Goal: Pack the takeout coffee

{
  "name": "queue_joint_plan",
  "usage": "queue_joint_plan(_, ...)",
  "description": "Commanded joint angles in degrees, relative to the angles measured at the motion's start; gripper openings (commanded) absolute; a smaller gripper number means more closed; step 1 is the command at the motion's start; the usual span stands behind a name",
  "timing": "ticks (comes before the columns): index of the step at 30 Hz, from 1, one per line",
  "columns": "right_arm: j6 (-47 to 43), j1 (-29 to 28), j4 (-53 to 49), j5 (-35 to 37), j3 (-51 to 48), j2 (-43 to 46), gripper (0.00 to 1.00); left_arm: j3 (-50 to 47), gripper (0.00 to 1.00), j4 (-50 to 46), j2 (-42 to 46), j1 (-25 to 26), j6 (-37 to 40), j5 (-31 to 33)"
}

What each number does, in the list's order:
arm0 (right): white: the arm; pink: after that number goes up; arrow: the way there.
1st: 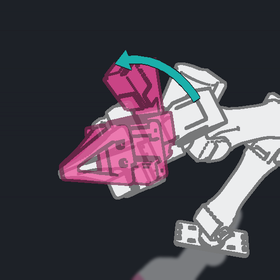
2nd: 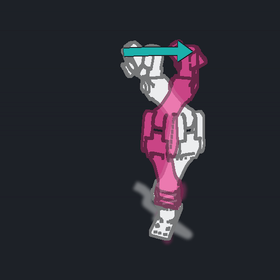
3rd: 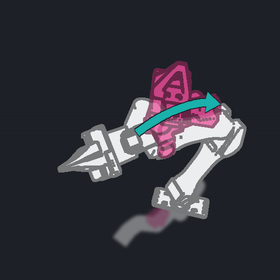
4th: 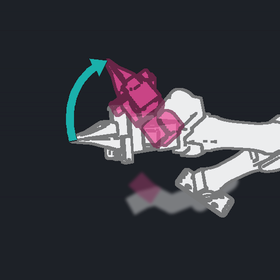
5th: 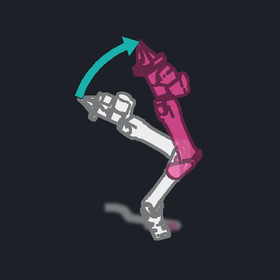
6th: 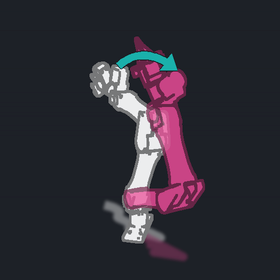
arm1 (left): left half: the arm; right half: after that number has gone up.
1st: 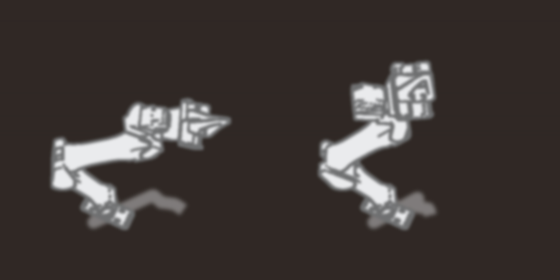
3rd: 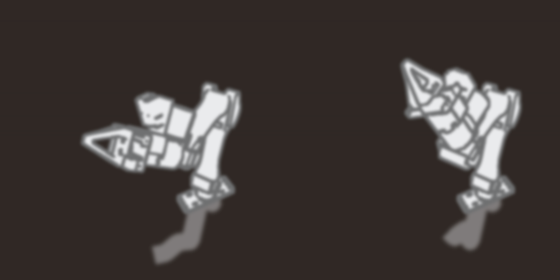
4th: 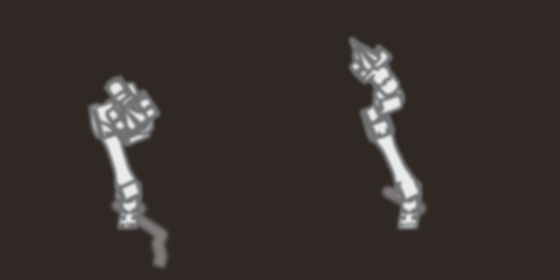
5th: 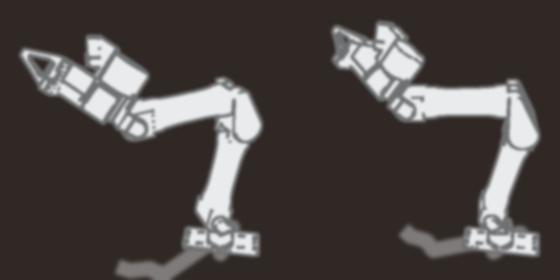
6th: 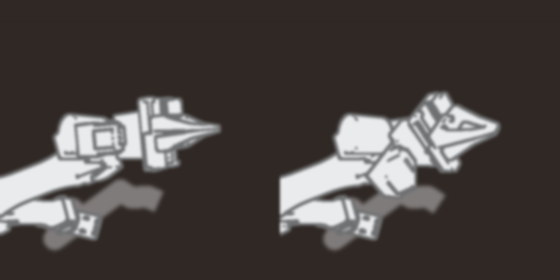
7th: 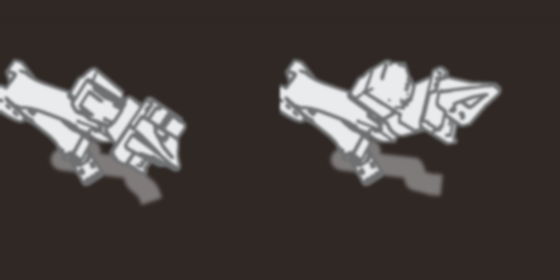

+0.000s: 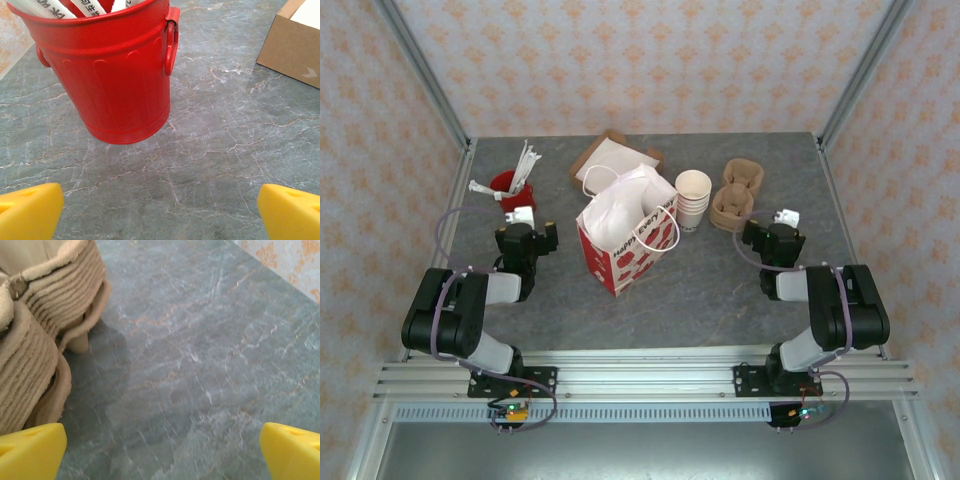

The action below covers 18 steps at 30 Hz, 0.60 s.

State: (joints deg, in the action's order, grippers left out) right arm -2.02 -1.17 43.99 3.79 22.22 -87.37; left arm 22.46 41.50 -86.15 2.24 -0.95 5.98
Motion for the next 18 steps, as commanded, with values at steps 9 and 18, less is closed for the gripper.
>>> queue_joint_plan(9,-0.35,0.19,-0.67,-2.47,2.22,0.47,0.99,1.54,1.0,1.98,0.37,0.13,1.2,0.03)
queue_joint_plan(18,-0.71,-0.02,-0.44,-3.17,2.13,0.34,0.99,1.54,1.0,1.93,0.37,0.18,1.17,0.05)
